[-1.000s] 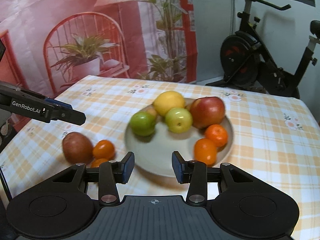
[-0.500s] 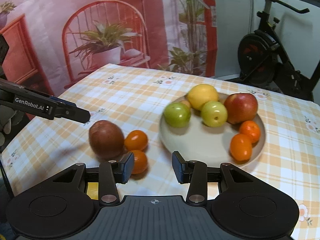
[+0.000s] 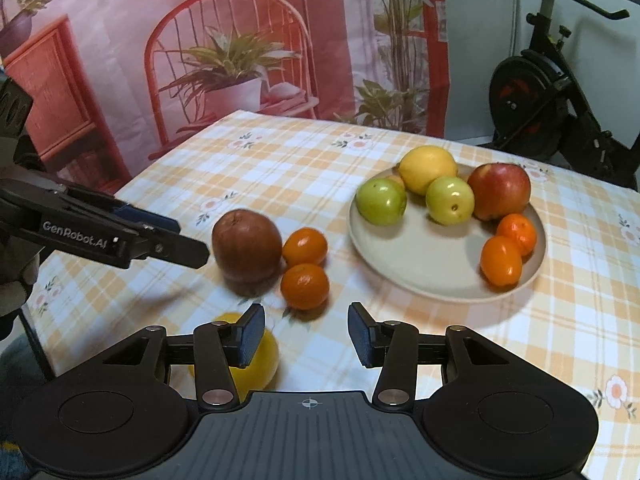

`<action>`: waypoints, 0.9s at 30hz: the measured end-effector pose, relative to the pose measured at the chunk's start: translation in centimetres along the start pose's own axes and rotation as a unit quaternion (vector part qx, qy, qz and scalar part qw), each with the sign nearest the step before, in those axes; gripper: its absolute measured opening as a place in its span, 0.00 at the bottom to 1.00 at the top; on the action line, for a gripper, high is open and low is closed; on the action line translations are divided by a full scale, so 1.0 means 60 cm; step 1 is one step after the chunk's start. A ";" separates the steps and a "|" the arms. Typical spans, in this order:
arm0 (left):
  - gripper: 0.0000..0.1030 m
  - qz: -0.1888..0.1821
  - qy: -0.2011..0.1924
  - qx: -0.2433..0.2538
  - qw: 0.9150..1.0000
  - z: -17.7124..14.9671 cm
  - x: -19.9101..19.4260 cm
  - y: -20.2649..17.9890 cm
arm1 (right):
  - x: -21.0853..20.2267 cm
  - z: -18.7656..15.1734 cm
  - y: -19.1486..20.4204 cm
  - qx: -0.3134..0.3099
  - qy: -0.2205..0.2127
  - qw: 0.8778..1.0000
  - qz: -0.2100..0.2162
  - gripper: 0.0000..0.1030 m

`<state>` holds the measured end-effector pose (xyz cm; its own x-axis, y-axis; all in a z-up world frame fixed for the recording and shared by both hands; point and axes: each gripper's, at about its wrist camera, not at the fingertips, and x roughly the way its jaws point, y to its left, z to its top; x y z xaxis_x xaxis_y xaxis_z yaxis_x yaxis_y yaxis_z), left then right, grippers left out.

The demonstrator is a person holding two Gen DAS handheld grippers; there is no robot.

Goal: Organize fruits
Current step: 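Withdraw both tools from the plate toward the large yellow lemon, then close both tools around the large yellow lemon from opposite sides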

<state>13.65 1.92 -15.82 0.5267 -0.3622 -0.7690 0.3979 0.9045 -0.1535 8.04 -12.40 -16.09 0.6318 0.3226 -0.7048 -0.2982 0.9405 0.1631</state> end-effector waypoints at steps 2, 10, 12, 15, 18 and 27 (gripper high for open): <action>0.56 -0.004 -0.001 0.000 1.000 -0.003 -0.001 -0.005 | -0.003 -0.006 0.001 0.003 0.002 1.000 0.000 0.42; 0.56 -0.013 0.009 -0.003 1.000 -0.020 0.003 -0.023 | -0.015 -0.036 -0.003 0.014 0.009 1.000 -0.005 0.42; 0.55 -0.013 0.011 -0.005 1.000 -0.022 0.006 -0.025 | -0.013 -0.043 -0.004 0.016 0.016 1.000 -0.003 0.42; 0.55 -0.012 0.012 -0.009 1.000 -0.023 0.007 -0.027 | -0.009 -0.052 -0.002 0.017 0.026 0.999 0.006 0.42; 0.55 -0.013 0.012 -0.012 1.000 -0.022 0.007 -0.030 | -0.007 -0.057 0.001 0.013 0.033 0.999 0.014 0.42; 0.55 -0.023 0.022 -0.009 0.999 -0.023 0.013 -0.036 | 0.003 -0.059 0.018 0.002 0.047 0.998 0.043 0.43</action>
<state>12.18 0.00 -16.92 0.4738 -0.3940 -0.7876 0.4078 0.8908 -0.2003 5.29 -11.73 -18.48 0.5340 0.3902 -0.7501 -0.3451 0.9105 0.2279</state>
